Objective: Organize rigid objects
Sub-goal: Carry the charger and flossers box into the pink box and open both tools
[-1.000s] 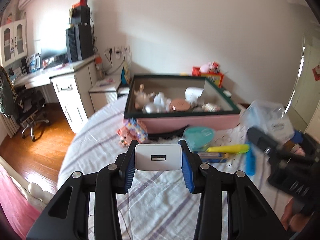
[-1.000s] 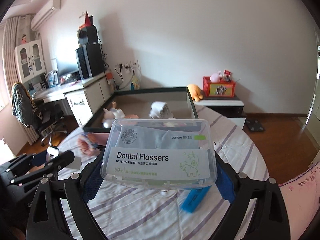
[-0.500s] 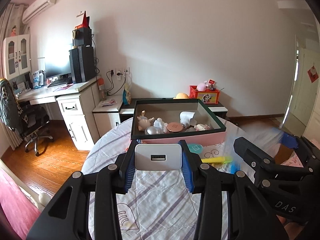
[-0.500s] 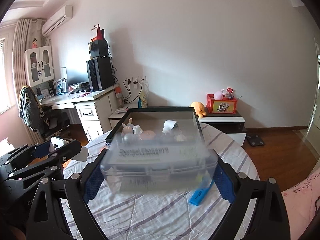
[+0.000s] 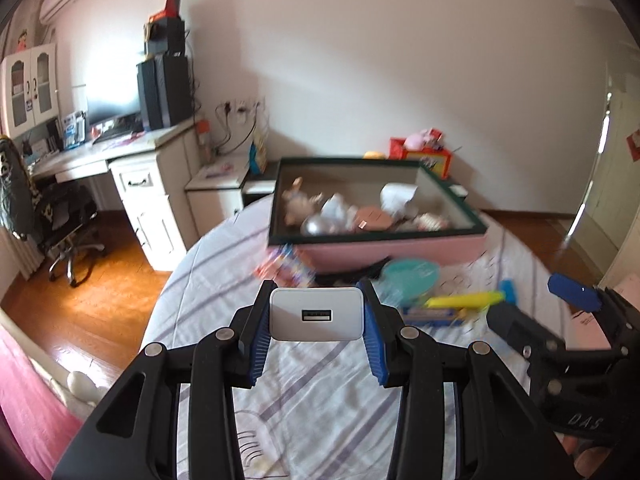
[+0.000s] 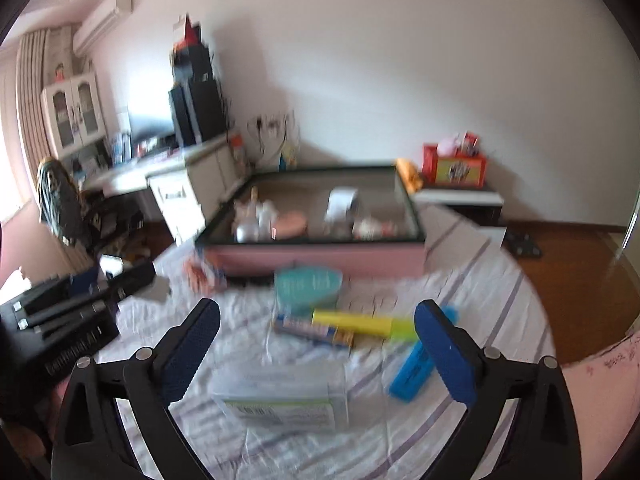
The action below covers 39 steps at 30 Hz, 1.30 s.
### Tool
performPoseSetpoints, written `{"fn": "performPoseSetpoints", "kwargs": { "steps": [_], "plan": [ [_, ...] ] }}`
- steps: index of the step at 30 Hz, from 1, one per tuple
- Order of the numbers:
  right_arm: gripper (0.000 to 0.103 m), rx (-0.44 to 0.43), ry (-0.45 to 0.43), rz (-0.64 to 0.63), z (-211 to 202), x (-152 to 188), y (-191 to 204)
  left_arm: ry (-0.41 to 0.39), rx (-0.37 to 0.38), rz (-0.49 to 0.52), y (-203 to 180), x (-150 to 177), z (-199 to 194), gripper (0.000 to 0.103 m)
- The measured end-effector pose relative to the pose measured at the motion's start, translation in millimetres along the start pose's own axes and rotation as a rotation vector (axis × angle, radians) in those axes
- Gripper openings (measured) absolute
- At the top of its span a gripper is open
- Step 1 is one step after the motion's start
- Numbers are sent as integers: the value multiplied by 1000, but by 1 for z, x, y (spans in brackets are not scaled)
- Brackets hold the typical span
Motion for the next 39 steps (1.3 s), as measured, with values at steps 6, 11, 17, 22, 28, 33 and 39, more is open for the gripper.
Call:
{"fn": "performPoseSetpoints", "kwargs": {
  "steps": [6, 11, 17, 22, 28, 33, 39],
  "plan": [
    [101, -11, 122, 2, 23, 33, 3, 50, -13, -17, 11, 21, 7, 41],
    [103, -5, 154, -24, 26, 50, 11, 61, -9, -16, 13, 29, 6, 41],
    [94, 4, 178, -23, 37, 55, 8, 62, 3, -4, 8, 32, 4, 41],
    [94, -17, 135, -17, 33, 47, 6, 59, 25, 14, 0, 25, 7, 41],
    [94, -38, 39, -18, 19, 8, 3, 19, 73, 45, -9, -6, 17, 41],
    [94, -12, -43, -26, 27, -42, -6, 2, 93, 91, -16, -49, 47, 41],
    [94, 30, -45, -13, 78, -90, -22, 46, 95, 127, -20, -91, 114, 41]
  ]
}}
Point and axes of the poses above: each gripper's, at about its wrist camera, not at the fingertips, and z roughly the way its jaws point, y to its left, x to its underside, the point moved 1 cm from there along z, roughly the way its jaws point, and after that the axes turned 8 degrees about z, right-handed, at the moved point
